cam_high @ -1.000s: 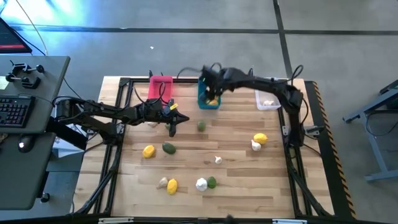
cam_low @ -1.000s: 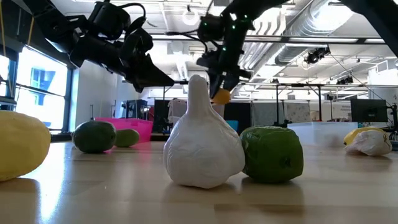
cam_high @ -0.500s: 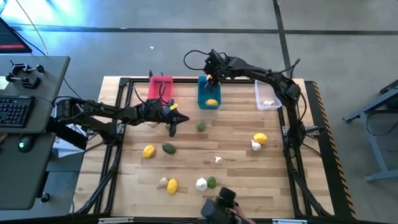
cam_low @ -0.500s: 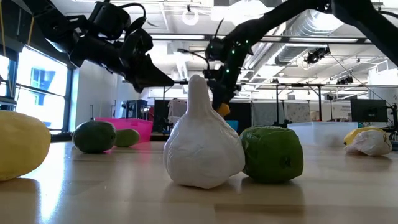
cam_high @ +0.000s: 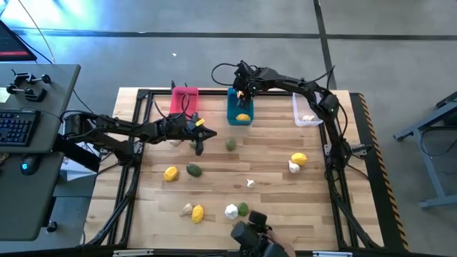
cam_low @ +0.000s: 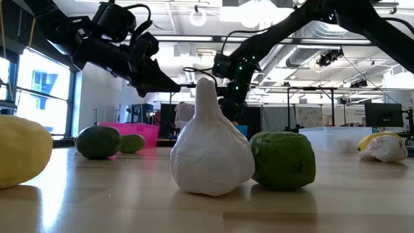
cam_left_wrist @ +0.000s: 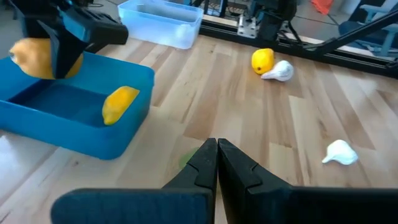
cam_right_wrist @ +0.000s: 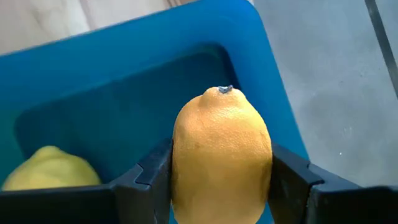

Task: Sort produce into baskets
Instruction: Put the lemon into the blue bin

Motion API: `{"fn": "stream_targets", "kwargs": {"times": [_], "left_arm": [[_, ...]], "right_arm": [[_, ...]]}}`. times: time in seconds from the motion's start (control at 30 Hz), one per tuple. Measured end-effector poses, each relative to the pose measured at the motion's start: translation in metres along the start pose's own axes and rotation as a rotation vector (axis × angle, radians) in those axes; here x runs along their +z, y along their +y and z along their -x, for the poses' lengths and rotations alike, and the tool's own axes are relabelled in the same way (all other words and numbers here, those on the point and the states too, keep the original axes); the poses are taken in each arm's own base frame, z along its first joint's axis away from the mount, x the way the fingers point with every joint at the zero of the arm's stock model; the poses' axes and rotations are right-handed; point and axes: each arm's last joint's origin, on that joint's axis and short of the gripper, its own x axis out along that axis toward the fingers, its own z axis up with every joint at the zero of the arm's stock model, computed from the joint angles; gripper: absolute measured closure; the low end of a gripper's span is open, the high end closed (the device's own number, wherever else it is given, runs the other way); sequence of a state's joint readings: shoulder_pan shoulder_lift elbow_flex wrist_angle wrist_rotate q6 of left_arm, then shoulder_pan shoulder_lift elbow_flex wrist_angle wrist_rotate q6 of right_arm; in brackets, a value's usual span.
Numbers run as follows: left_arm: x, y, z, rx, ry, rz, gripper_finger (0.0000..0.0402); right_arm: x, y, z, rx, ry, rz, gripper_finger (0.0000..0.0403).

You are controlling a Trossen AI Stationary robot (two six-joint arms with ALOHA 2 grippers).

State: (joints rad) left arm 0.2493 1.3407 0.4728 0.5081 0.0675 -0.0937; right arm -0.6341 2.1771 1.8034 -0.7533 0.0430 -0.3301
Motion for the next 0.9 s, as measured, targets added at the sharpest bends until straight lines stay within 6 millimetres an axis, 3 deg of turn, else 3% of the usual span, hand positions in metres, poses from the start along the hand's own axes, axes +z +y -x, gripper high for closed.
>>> {"fn": "stream_targets", "kwargs": {"times": [0.2,0.9], "left_arm": [[-0.002,0.001,0.000,0.036,0.017,-0.007,0.0402],[-0.007,0.002,0.000,0.060,0.063,0.011,0.0402]], "right_arm": [[-0.001,-0.005,-0.011,0.035,-0.028,-0.005,0.0229],[0.001,-0.005,-0.017,0.052,-0.063,0.083,0.0228]]}}
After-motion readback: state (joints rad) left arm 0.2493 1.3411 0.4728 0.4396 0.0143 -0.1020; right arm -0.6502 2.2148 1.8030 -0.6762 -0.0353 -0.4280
